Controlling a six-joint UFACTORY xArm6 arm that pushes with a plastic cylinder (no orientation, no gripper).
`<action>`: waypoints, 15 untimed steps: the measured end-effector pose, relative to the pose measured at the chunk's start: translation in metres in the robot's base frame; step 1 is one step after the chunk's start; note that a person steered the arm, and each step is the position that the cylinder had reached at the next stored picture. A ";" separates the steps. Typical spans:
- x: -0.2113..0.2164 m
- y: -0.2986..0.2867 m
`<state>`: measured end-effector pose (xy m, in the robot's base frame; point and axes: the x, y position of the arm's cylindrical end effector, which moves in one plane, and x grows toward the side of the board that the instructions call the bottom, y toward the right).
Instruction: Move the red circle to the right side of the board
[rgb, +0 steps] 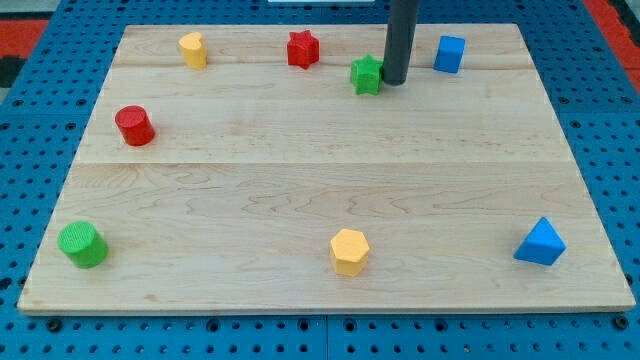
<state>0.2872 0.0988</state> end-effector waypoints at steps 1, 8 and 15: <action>-0.001 -0.017; 0.089 -0.083; 0.107 -0.365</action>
<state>0.3947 -0.2664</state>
